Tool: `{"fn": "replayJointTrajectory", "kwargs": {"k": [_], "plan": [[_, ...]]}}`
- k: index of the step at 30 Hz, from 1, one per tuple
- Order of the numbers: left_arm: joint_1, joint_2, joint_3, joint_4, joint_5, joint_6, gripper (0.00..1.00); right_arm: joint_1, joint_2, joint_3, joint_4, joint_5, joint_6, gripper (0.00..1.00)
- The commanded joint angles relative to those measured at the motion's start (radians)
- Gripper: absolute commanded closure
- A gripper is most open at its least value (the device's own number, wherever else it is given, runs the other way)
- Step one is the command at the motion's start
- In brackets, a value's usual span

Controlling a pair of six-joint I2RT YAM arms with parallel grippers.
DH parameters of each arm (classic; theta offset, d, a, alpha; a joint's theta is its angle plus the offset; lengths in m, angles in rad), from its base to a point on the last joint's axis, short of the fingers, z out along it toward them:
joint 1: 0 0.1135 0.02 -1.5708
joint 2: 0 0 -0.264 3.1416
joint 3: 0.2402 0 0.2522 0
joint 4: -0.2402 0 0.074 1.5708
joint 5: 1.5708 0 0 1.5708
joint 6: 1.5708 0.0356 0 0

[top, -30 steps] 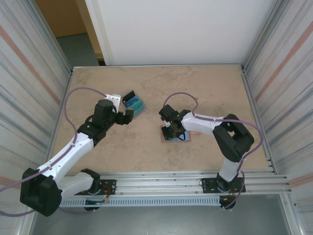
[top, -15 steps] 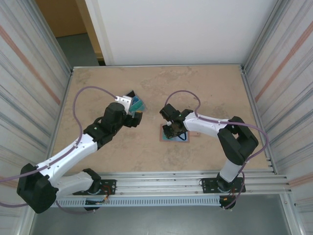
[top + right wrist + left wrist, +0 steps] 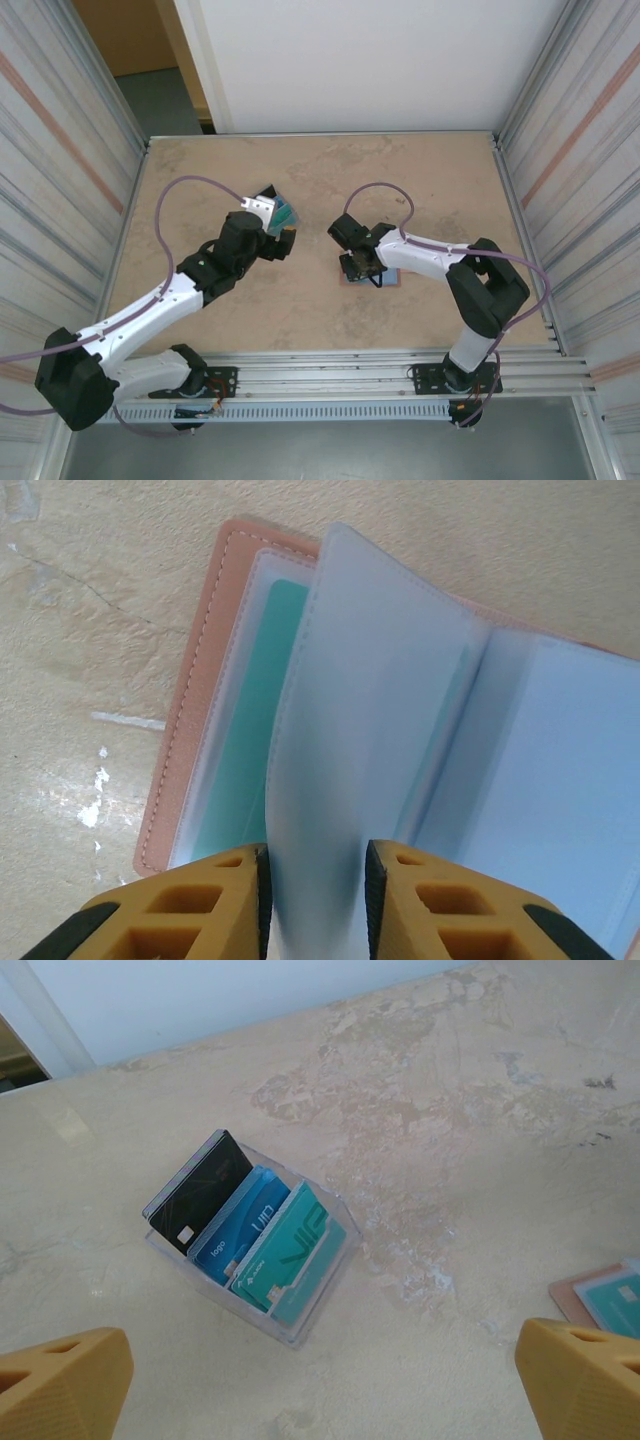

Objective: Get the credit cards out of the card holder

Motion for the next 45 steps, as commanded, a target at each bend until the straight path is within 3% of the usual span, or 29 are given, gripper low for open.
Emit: {"fn": "replayJointTrajectory", "kwargs": {"k": [1,8,17,25,34,45], "plan": [[-0.018,-0.004,0.038,0.001,-0.037,-0.003,0.01,-0.008,-0.054,-0.002,-0.031,0.054,0.041,0.66],[-0.059,0.028,0.051,0.008,-0.082,0.024,0.01,-0.039,-0.082,-0.027,-0.030,0.070,0.057,0.60],[-0.113,0.110,0.066,0.029,-0.112,0.030,0.01,-0.103,-0.121,-0.100,-0.009,0.061,0.086,0.61],[-0.129,0.215,0.066,0.072,-0.048,-0.018,0.01,-0.191,-0.138,-0.204,0.058,-0.005,0.117,0.64],[-0.200,0.398,0.104,0.151,-0.033,-0.019,0.01,-0.203,-0.248,-0.215,0.057,-0.024,0.120,0.66],[-0.243,0.593,0.166,0.250,0.007,-0.064,0.01,-0.304,-0.428,-0.222,-0.033,0.000,0.133,0.54]]}}
